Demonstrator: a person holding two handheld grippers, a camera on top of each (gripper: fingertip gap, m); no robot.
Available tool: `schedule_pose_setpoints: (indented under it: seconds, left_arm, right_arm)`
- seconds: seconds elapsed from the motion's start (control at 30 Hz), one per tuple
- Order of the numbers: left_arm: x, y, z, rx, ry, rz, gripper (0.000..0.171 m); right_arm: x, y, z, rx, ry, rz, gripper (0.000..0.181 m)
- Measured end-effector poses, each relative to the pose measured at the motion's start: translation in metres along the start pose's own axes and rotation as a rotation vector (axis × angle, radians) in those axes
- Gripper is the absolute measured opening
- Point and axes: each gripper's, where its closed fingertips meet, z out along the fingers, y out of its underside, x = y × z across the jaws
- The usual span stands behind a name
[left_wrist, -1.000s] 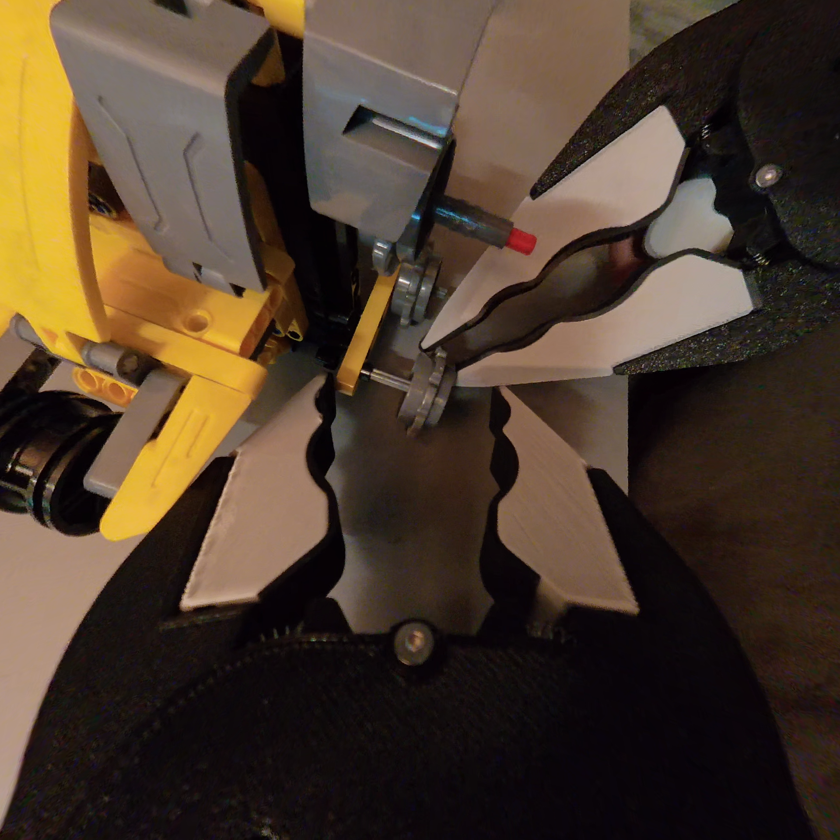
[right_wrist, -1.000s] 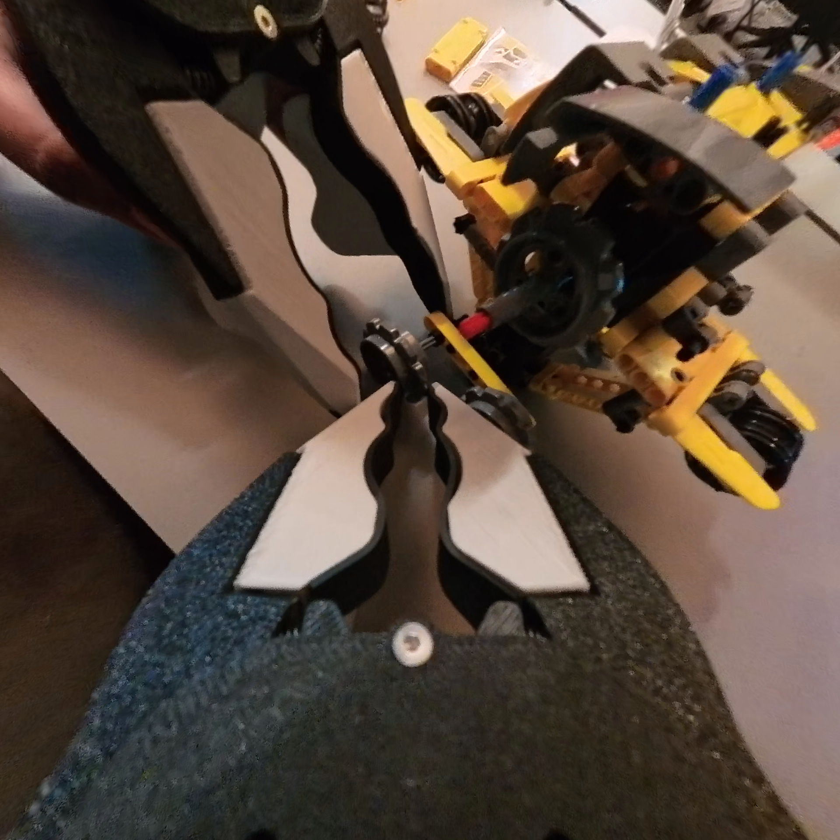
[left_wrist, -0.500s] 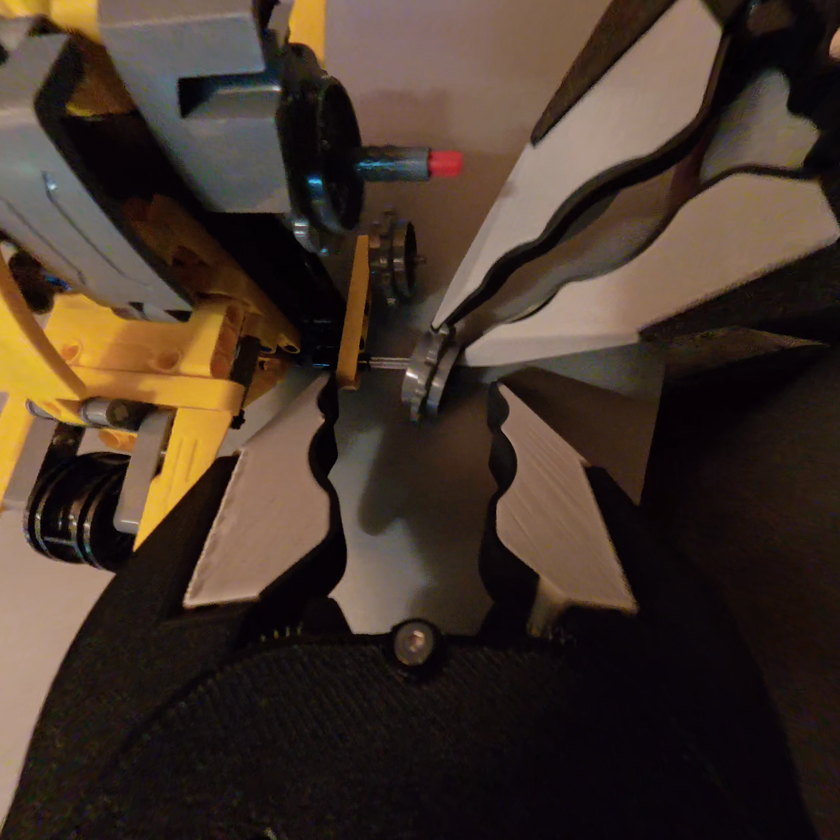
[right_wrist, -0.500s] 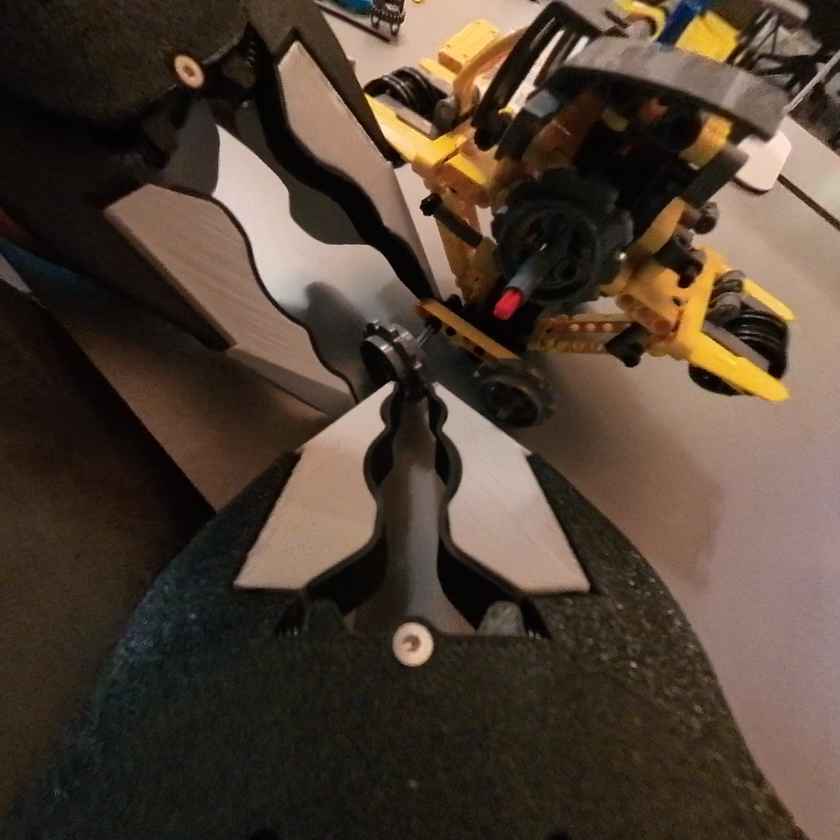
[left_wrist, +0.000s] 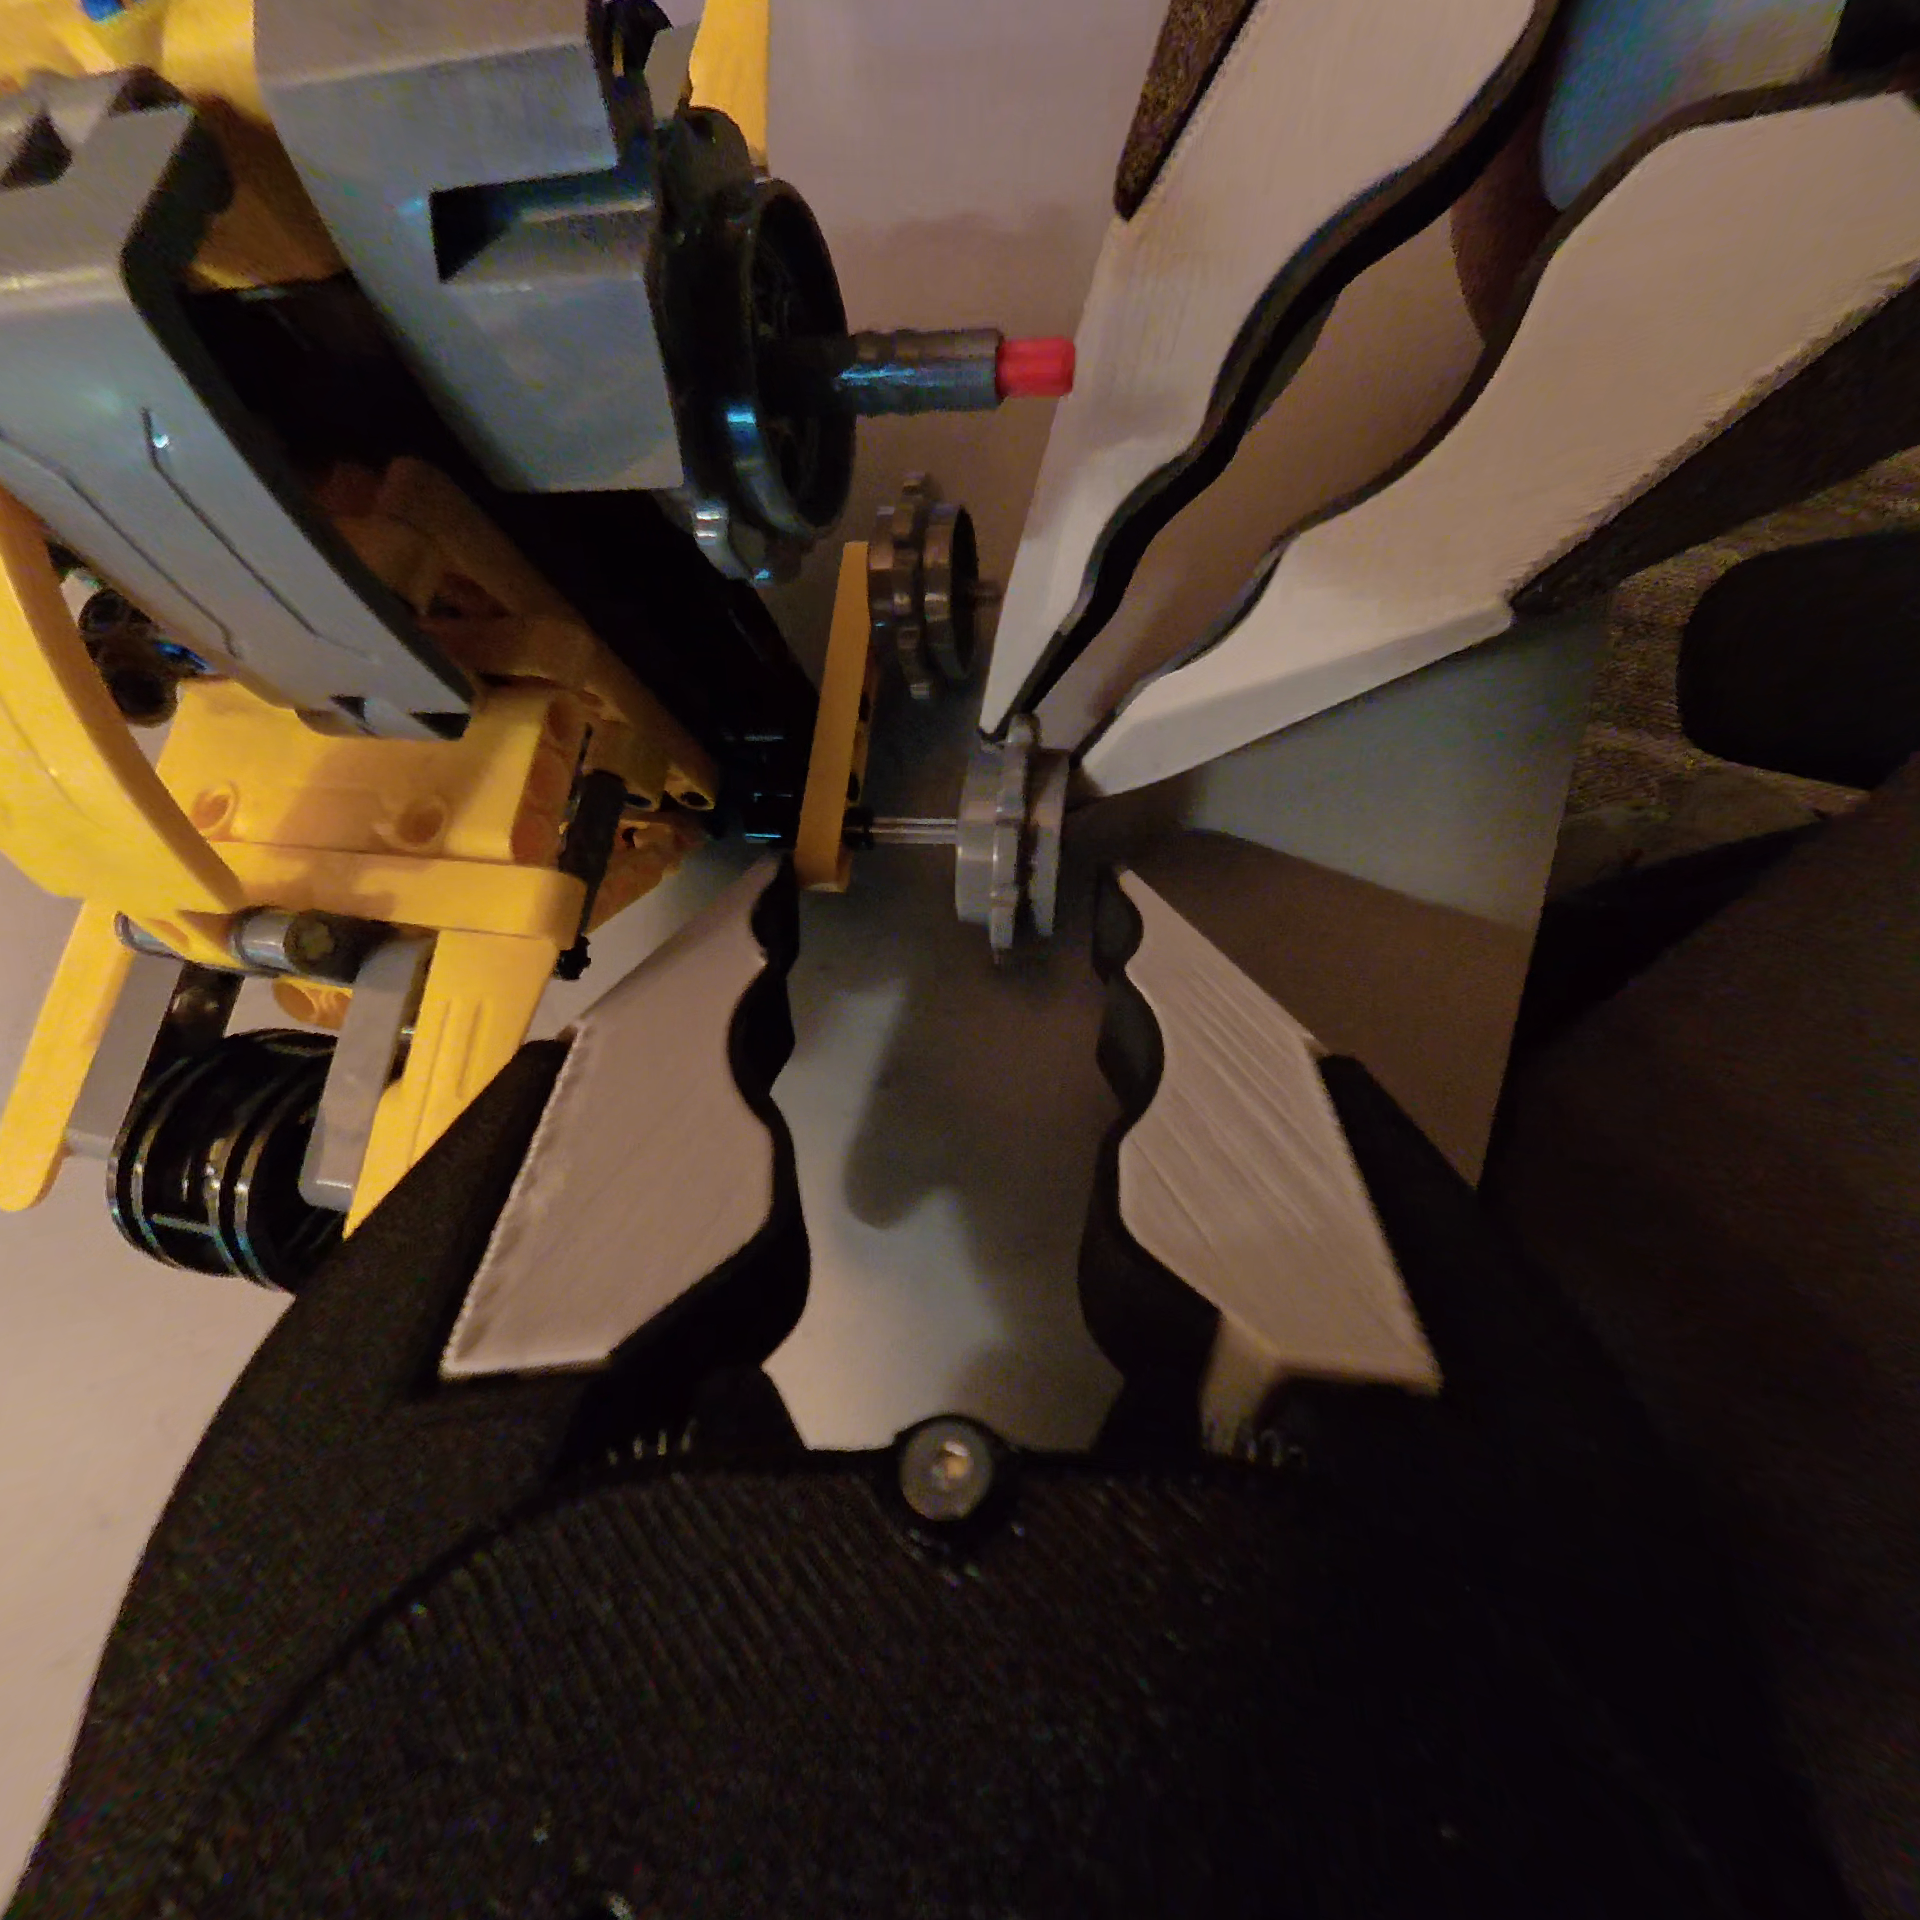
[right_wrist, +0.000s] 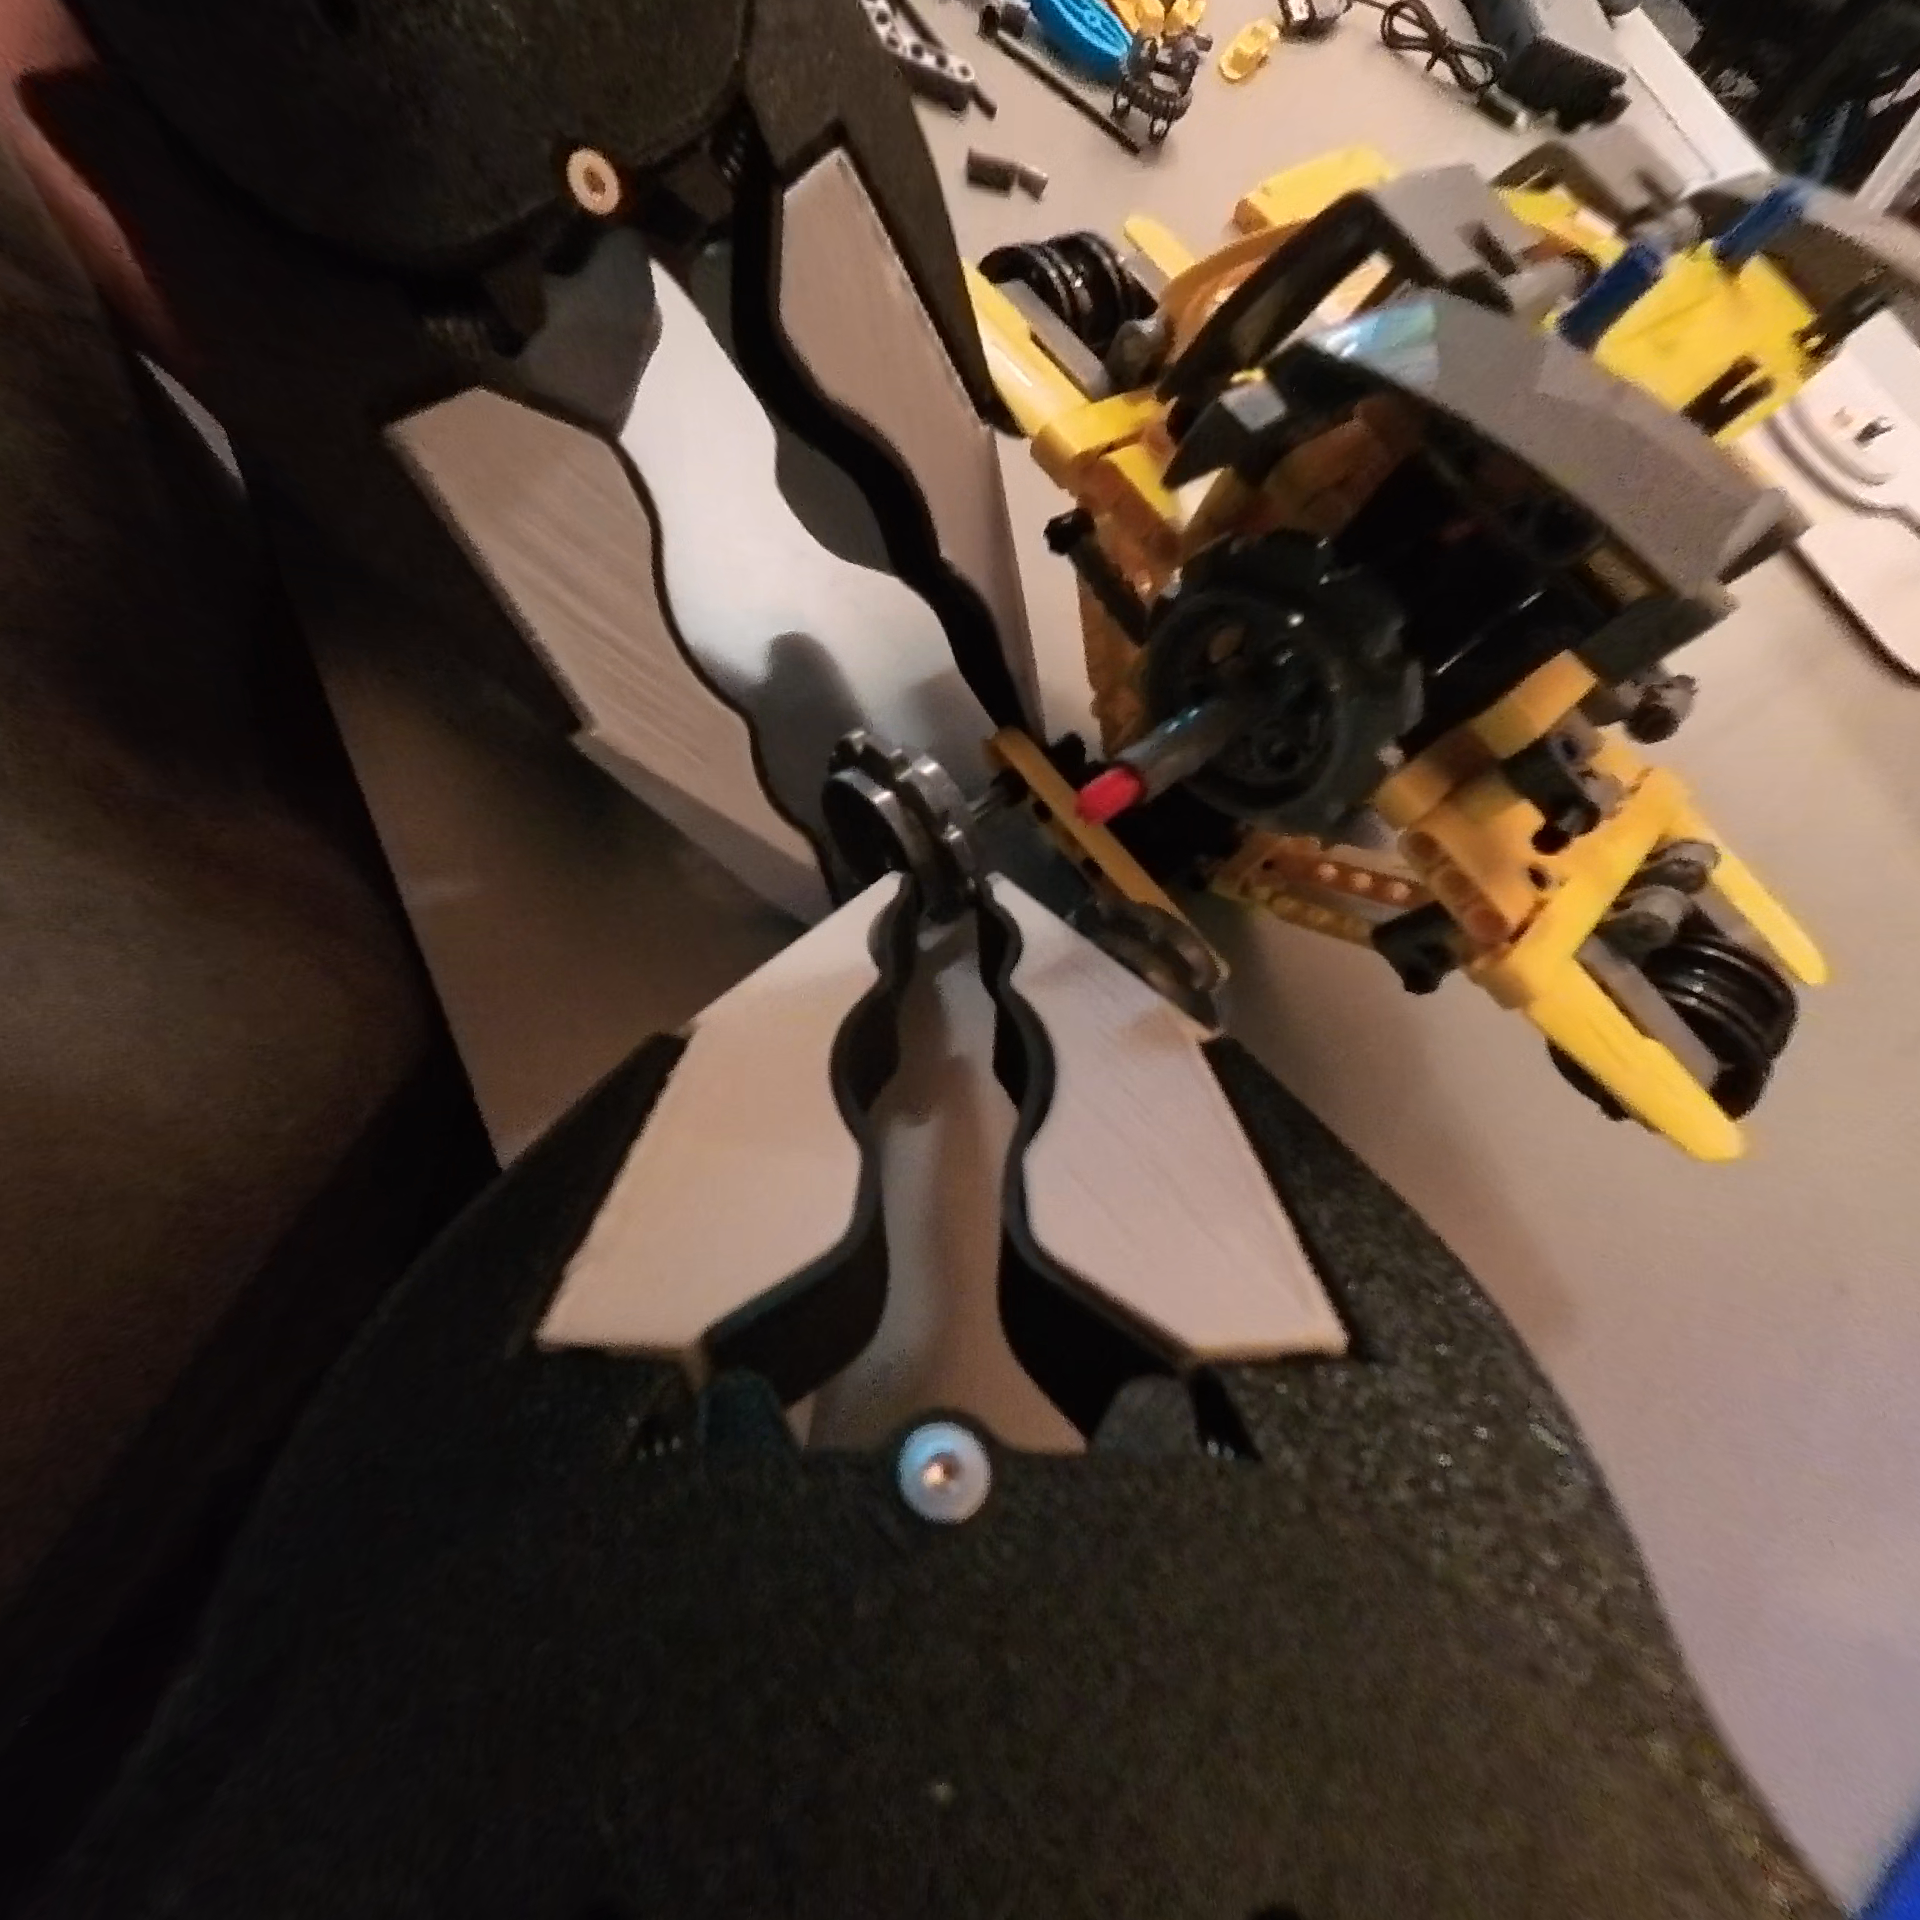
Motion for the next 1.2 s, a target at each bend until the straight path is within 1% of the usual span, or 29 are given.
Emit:
schedule_pose_setpoints:
  seconds: [0.33,0.67,1.2]
  left_arm:
    - [-0.0008,-0.0007,-0.0006,0.006,0.006,-0.012,0.055]
    - [-0.0023,-0.0014,-0.0011,0.009,0.005,-0.023,0.053]
    - [-0.0039,-0.0016,-0.001,0.008,-0.006,-0.025,0.05]
  right_arm:
    - [0.0014,0.0038,0.0031,-0.023,-0.002,0.001,0.01]
    - [0.0005,0.003,0.0048,-0.02,-0.042,0.028,0.01]
    - [0.0017,0.0045,0.0039,-0.012,-0.064,0.08,0.01]
